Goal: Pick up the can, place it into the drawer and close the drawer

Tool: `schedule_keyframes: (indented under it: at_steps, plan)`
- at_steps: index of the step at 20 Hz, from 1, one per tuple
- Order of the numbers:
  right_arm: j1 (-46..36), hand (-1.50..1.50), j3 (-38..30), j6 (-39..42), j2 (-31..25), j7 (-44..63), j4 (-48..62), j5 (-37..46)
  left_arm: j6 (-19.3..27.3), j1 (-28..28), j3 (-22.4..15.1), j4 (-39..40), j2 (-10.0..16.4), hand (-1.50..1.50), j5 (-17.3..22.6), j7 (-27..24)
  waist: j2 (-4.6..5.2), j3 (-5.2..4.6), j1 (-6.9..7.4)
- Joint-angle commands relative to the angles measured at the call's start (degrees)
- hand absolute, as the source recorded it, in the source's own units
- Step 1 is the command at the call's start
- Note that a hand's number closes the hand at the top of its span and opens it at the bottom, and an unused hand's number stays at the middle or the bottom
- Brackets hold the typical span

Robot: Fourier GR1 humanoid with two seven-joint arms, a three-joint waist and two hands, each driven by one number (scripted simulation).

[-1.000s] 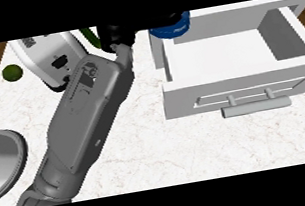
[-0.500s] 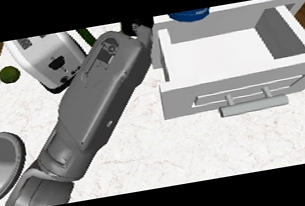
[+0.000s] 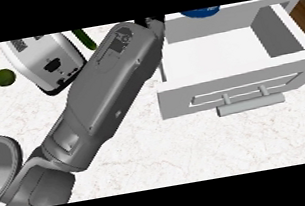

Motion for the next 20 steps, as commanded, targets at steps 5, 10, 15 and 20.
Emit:
schedule_keyframes:
  at_steps: [5,10,15,20]
  plan:
    - [-3.5,-1.5,1.2,-1.2,-2.0,1.1,1.6,0.6,5.3,0.0,-10.0,1.3,0.0,1.5,8.8,-2.4,0.19,0.05,-1.22]
    - [-2.6,-1.5,1.1,-0.7,0.1,-0.3,0.7,3.0,4.6,-1.6,-11.7,5.8,0.0,1.5,9.8,-3.2,0.12,0.04,-0.59]
    - [-4.8,-1.5,1.5,-2.8,-2.0,2.5,0.6,2.3,5.3,-0.2,-14.9,7.8,0.0,-1.5,12.5,-5.4,0.44,0.03,-1.29]
    - [-2.5,-1.5,1.2,0.6,-0.9,0.5,0.9,1.7,8.4,-2.1,-16.3,8.6,0.0,-1.5,15.1,-4.5,0.34,0.06,-1.73]
